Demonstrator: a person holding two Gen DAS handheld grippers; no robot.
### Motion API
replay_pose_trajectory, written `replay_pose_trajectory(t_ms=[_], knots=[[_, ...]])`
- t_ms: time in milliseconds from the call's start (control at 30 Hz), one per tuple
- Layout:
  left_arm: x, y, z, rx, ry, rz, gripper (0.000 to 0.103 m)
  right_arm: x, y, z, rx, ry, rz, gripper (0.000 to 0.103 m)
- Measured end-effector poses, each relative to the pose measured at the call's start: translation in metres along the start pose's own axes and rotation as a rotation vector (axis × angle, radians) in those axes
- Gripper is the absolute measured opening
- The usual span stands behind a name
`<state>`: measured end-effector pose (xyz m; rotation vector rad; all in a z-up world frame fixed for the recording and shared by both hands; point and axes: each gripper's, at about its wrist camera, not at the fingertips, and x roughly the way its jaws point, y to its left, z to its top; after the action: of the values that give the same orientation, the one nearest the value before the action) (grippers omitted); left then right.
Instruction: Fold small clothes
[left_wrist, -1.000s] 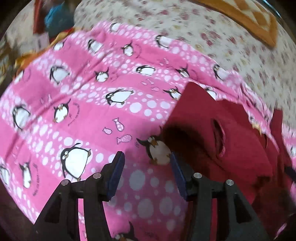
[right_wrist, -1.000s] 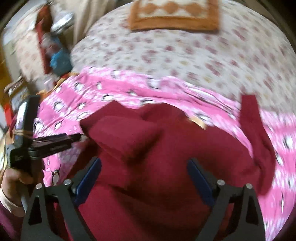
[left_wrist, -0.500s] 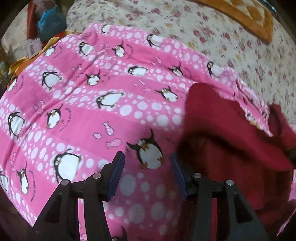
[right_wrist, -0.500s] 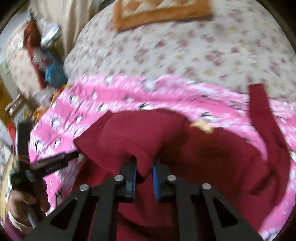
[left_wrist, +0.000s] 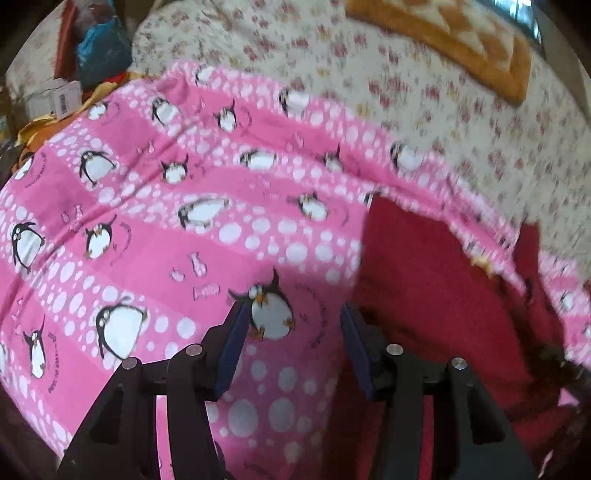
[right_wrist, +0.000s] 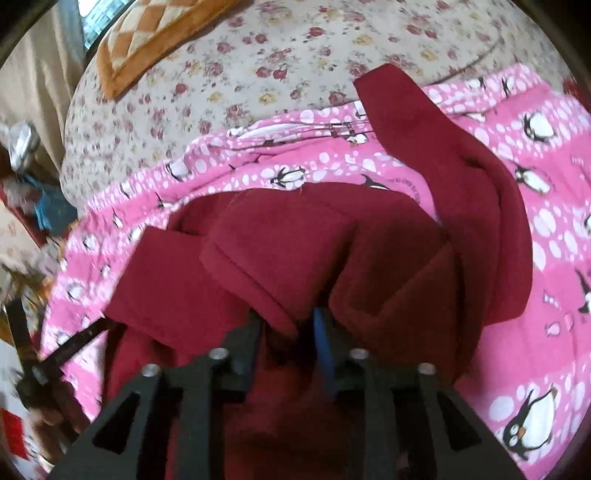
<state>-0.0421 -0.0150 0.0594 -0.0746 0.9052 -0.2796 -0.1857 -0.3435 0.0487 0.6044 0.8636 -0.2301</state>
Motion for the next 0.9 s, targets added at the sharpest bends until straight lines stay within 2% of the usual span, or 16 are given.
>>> replay_pose_trajectory(t_ms=[100,200,300,333,400,467,733,900], knots=[[-0.003,0.001,0.007,-0.022,-0.045,-0.020,0.031,0.002,0.023,0.001,-0.122,-0.019,-0.084,0.057],[0.013,-0.008,0.009,0.008,0.004,-0.012,0.031,0.014,0.033,0.010,-0.186,-0.008,-0.138,0.057],[0.032,-0.020,0.003,0.073,0.065,0.056,0.031,0.020,0.023,0.022,-0.177,-0.020,-0.211,0.057],[0.035,-0.022,0.001,0.085,0.077,0.073,0.031,0.014,0.013,0.025,-0.150,-0.049,-0.245,0.057],[0.038,-0.023,-0.002,0.093,0.090,0.085,0.031,0.000,-0.004,0.025,-0.104,-0.099,-0.294,0.057],[0.038,-0.022,-0.002,0.084,0.091,0.083,0.031,-0.008,-0.017,0.021,-0.087,-0.107,-0.338,0.057],[0.033,-0.013,0.000,0.016,0.087,0.044,0.031,-0.044,-0.041,0.020,-0.053,-0.102,-0.280,0.057],[0.028,-0.012,0.004,0.005,0.070,0.038,0.031,-0.073,-0.042,0.026,-0.032,-0.187,-0.290,0.076]])
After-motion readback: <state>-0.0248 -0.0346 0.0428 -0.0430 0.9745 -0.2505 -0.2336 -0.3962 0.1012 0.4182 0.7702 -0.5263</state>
